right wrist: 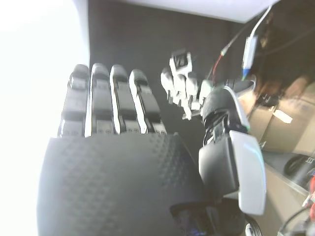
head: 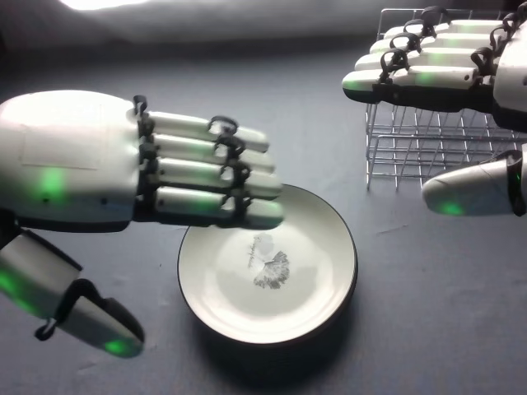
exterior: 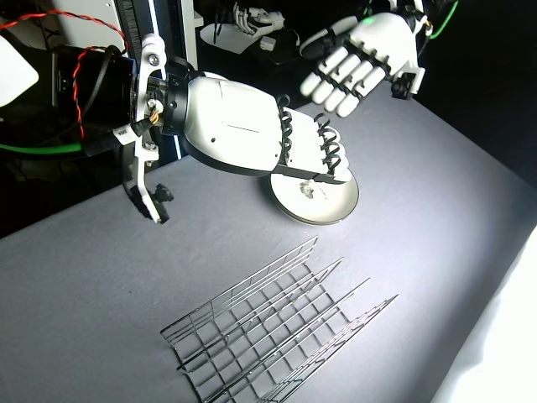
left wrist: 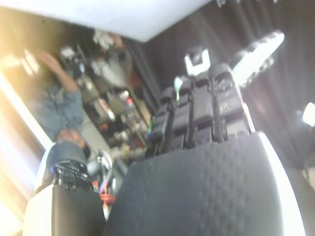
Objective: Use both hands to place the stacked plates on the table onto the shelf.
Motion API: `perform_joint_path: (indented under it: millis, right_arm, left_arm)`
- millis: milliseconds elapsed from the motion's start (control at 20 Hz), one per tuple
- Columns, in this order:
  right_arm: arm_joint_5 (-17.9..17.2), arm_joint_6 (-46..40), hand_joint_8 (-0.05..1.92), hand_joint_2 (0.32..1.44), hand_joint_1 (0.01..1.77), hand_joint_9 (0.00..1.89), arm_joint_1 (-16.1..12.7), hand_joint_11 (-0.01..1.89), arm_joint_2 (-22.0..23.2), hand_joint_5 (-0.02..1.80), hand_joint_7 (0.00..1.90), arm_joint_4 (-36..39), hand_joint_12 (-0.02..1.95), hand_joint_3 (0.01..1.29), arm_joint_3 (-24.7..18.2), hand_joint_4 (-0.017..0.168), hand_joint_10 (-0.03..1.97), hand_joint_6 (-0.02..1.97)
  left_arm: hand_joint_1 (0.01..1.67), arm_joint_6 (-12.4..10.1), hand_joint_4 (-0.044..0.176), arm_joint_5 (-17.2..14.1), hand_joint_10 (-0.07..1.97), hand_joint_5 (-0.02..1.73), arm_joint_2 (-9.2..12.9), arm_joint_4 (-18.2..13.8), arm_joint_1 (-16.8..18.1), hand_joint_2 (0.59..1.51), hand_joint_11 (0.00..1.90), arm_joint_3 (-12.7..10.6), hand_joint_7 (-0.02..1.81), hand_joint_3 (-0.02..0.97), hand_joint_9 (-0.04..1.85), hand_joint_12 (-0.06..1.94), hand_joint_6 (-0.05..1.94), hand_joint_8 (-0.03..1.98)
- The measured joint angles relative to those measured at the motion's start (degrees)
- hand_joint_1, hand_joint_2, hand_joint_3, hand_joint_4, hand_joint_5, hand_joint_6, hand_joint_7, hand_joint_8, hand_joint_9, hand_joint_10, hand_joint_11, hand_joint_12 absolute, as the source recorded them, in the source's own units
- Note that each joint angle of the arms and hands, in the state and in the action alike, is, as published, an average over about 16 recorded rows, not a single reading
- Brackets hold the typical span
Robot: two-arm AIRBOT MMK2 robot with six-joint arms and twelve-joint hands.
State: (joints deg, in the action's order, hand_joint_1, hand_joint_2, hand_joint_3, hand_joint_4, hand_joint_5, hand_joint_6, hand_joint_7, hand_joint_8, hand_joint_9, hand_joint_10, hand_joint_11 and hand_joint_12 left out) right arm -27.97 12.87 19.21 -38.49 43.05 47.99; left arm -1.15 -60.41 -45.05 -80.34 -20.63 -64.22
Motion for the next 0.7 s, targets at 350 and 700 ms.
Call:
perform_joint_path:
  millis: [350,700]
  right_arm:
    - [-1.6,0.9,0.01,1.26,0.02,0.02,0.0,0.03,-0.1,0.06,0.03,-2.4,0.00,0.02,0.2,-0.001,0.01,0.03]
    - [-2.5,1.5,0.01,1.26,0.02,0.03,0.3,0.03,-0.2,0.08,0.06,-3.1,0.06,0.02,0.2,-0.001,0.01,0.03]
  left_arm:
    - [0.02,0.3,0.001,-3.3,0.01,0.03,-1.3,-8.7,-0.4,1.087,0.02,-4.3,0.02,0.018,0.02,-0.02,0.01,-0.01]
    - [0.02,2.5,0.001,-5.4,0.01,0.03,-3.9,-14.1,-2.4,1.083,0.02,-7.8,0.02,0.018,0.01,-0.02,0.01,-0.02]
